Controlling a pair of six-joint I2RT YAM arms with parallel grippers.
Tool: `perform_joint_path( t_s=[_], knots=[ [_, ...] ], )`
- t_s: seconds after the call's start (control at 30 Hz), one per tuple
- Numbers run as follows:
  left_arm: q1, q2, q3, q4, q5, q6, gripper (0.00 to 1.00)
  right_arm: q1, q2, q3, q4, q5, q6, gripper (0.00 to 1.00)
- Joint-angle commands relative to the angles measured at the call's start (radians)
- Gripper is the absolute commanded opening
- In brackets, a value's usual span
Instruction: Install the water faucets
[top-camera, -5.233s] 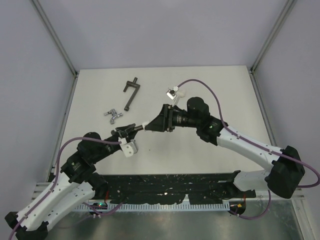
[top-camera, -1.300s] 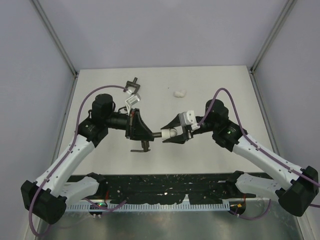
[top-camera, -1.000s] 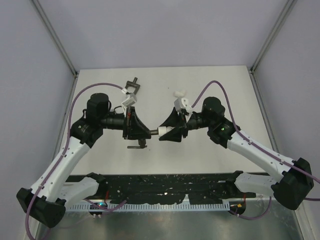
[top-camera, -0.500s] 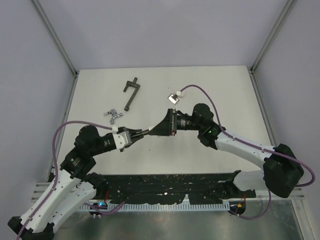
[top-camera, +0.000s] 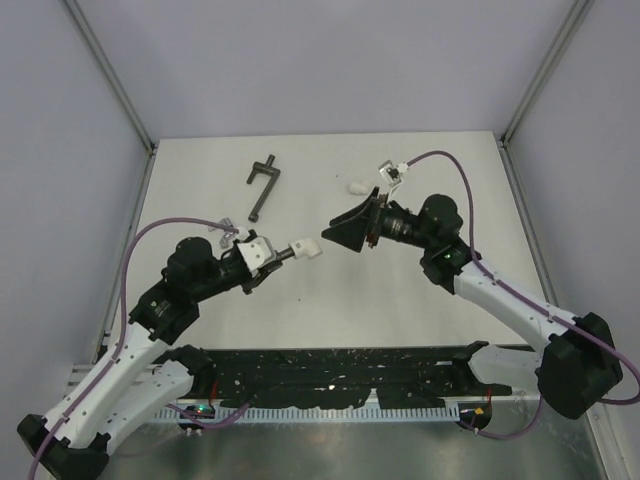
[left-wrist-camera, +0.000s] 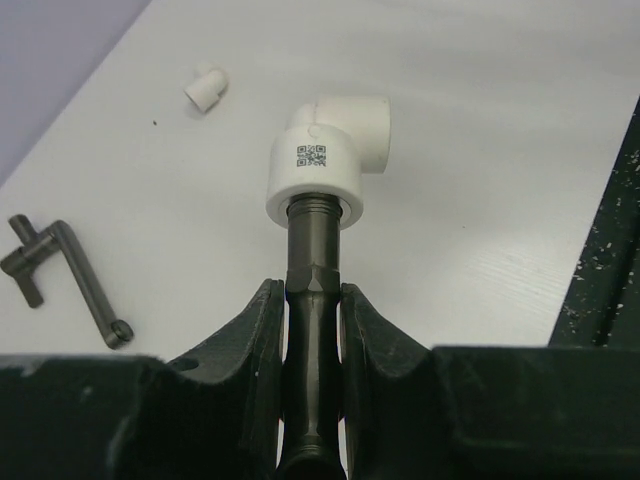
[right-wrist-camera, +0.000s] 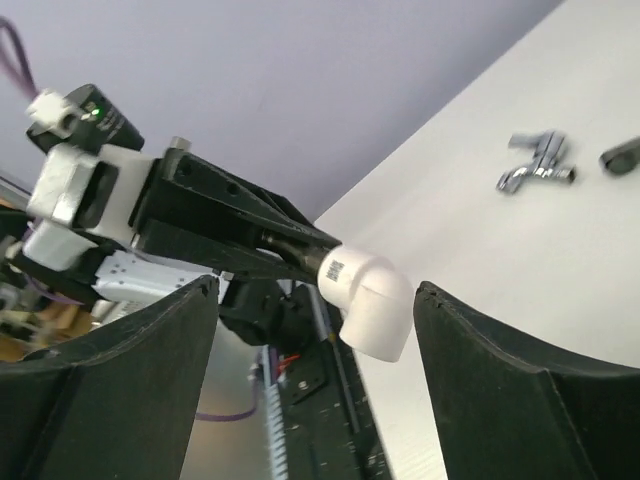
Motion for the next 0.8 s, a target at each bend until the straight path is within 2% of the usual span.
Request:
perform_joint_path(
  t_s=[0.0, 0.07, 0.2, 0.33, 0.5, 0.77],
  knots=[
    [0.038, 0.045, 0.082, -0.024, 0.056, -0.178, 0.0, -0.039, -0.127, 0.017, 0.062, -0.098, -0.42, 0.83],
    [0.087, 0.076, 0.093, -0.023, 0.178, -0.264, 0.0, -0.039, -0.164, 0.001, 0.04, -0.14, -0.602, 0.84],
    [0.178, 0.117, 0.091, 0.055, 0.385, -0.46, 0.0, -0.04, -0.206, -0.042, 0.028, -0.223, -0.846, 0.84],
    [0.213, 0.145, 0.093, 0.144, 0.51, -0.61, 0.0, -0.039, -0.204, -0.072, 0.072, -0.315, -0.984, 0.84],
    [0.238, 0.177, 0.099, 0.235, 0.619, -0.785, 0.0, -0.037, -0.2, -0.061, 0.091, -0.388, -1.022, 0.84],
    [0.243, 0.217, 0.107, 0.364, 0.68, -1.015, 0.0, -0.01, -0.154, -0.004, 0.088, -0.447, -1.031, 0.83]
  ],
)
